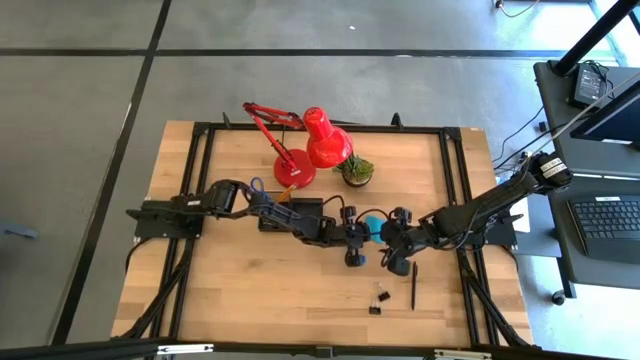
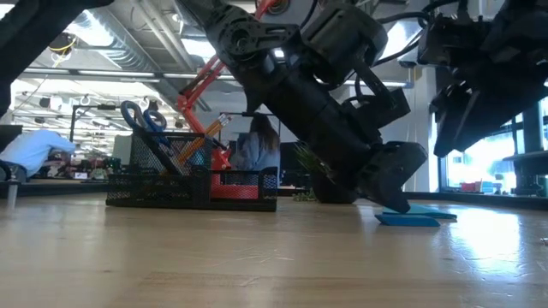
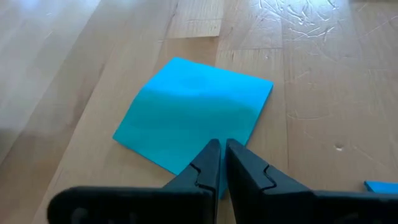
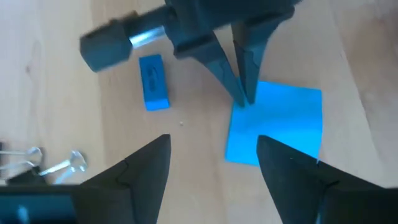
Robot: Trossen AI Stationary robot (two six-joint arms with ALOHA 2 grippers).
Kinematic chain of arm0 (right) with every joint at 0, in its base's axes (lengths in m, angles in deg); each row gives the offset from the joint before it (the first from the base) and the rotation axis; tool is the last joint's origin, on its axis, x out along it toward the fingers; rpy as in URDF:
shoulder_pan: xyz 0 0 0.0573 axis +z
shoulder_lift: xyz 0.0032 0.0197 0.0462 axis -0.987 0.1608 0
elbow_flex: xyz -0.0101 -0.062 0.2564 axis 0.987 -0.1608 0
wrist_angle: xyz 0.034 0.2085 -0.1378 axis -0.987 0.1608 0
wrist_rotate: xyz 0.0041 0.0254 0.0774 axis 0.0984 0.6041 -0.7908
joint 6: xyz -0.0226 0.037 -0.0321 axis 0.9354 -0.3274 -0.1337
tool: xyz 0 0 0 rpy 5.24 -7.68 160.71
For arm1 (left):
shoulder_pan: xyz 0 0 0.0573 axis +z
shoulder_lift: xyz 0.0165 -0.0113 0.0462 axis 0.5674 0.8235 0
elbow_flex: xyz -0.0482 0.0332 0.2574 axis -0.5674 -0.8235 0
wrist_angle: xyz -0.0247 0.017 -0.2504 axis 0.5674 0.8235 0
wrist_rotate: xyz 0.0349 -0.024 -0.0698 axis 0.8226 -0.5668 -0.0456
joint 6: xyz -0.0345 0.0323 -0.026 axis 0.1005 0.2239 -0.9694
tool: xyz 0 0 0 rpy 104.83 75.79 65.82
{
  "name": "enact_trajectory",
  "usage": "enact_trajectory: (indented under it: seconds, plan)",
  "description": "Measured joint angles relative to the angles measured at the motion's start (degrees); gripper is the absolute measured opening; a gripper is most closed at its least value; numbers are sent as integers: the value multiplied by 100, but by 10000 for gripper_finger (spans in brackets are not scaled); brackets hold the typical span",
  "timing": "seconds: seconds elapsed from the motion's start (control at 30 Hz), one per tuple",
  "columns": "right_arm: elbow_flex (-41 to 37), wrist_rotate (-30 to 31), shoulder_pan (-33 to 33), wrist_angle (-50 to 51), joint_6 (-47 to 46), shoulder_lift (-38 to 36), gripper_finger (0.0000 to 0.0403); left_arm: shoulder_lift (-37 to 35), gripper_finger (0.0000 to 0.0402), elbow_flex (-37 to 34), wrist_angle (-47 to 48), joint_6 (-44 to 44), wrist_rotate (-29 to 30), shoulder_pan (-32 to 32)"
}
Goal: Pick and place office supplies into organizer
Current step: Put the blue sticky notes into the black desk organizer
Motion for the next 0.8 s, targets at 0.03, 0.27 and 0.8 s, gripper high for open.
enact_trajectory:
  seconds: [0.03,0.27,0.8]
  plan:
    - [0,0,0,75,12,-2,242,0,19,0,-1,2,-5,2]
    - [0,251,0,309,628,265,242,0,19,0,8,0,-200,39]
    - [20,618,57,-222,719,1666,242,-2,19,0,40,-44,-318,61]
